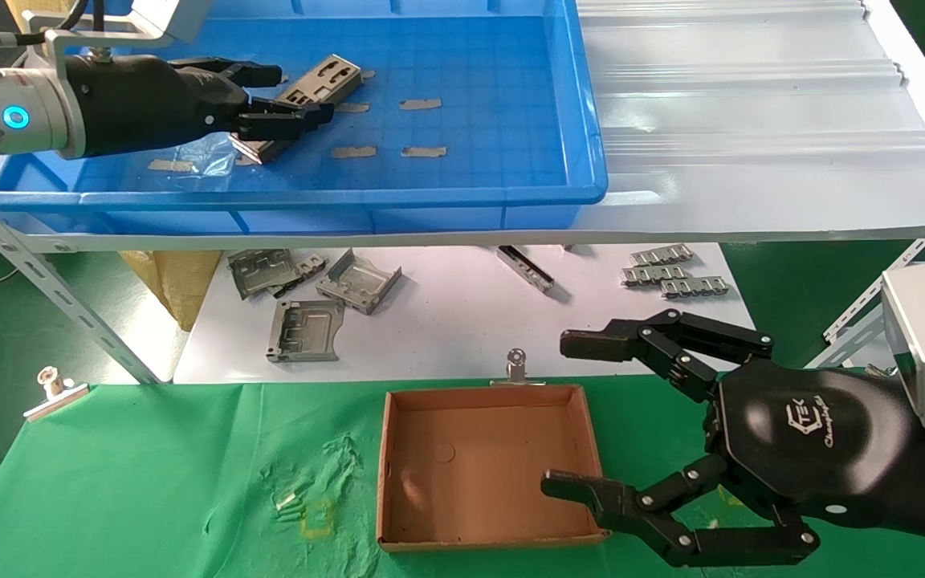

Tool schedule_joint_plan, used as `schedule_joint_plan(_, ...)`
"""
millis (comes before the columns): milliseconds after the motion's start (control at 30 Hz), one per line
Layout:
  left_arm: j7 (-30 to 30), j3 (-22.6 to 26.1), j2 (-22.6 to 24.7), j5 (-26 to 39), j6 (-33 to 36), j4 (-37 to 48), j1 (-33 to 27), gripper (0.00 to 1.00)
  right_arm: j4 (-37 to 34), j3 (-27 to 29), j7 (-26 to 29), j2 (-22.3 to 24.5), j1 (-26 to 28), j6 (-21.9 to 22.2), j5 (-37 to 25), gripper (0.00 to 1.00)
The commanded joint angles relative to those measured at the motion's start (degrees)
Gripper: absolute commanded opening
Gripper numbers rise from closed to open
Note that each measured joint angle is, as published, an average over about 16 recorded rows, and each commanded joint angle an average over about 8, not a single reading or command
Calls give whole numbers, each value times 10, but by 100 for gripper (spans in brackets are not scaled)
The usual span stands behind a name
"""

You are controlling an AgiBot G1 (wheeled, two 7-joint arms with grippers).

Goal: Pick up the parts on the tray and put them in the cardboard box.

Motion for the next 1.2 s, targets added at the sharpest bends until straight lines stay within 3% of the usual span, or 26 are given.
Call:
schedule_joint_plan(33,-1,0,0,0,-1,1,1,0,0,0,0,0,0,0,0,100)
schedule_joint_plan(500,21,-3,-5,-4,2,-5,3,1,0,0,0,0,0,0,0,100)
schedule_joint_plan(767,26,-2,-5,-2,1,-3,1,15,0,0,0,0,0,0,0,100)
schedule_joint_plan(1067,27,-1,-4,-2,2,-1,-1,0,0,0,0,0,0,0,0,100)
schedule_joint_plan(1133,26,-1,-4,-1,3,0,-2,10,0,0,0,0,0,0,0,100)
schedule_joint_plan(1200,26,-1,-4,-1,5,0,-2,35,0,0,0,0,0,0,0,100)
